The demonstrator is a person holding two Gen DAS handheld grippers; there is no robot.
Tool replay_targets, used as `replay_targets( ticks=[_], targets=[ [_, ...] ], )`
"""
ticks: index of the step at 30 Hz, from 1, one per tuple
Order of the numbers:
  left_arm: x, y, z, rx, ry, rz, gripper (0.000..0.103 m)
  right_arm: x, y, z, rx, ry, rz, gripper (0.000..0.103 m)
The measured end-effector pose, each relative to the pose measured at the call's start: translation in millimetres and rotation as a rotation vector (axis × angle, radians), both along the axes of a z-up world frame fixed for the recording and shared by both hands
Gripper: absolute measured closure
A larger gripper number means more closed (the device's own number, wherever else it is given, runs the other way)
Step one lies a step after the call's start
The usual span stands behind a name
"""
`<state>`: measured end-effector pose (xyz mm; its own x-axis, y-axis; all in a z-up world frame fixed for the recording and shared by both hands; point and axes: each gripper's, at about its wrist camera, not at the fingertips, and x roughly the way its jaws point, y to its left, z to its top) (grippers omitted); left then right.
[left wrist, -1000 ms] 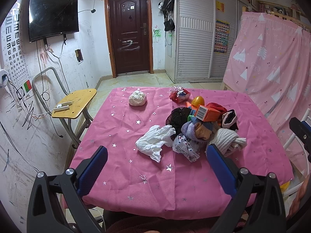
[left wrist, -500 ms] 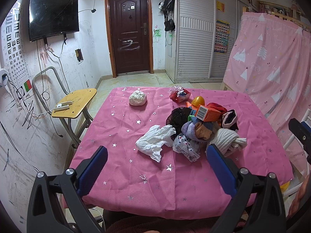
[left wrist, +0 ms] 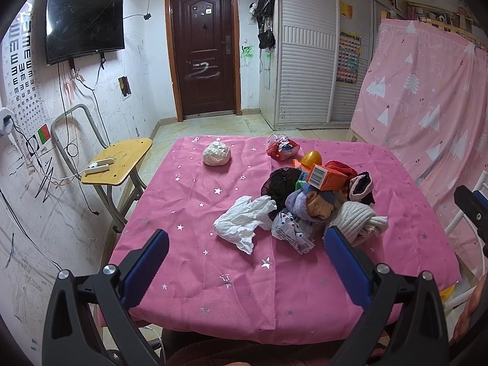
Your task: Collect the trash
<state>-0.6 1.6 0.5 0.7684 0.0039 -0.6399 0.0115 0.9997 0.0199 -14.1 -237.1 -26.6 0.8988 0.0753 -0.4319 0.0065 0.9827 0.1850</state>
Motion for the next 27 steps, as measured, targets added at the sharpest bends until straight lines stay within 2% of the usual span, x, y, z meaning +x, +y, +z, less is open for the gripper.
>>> replay_targets(
  ticks=[24, 27],
  targets=[
    [1.4, 5.4, -7.4, -0.006, 0.015, 0.006, 0.009, 1.1, -6.4, -4.6, -0.004, 0.012, 0.006, 0.006],
    [6.3, 9.3, -10.6, -0.017, 0.027, 0.009, 0.009, 7.1, 5.8, -9.0, 0.005, 0.024, 0.027, 0.006]
  ],
)
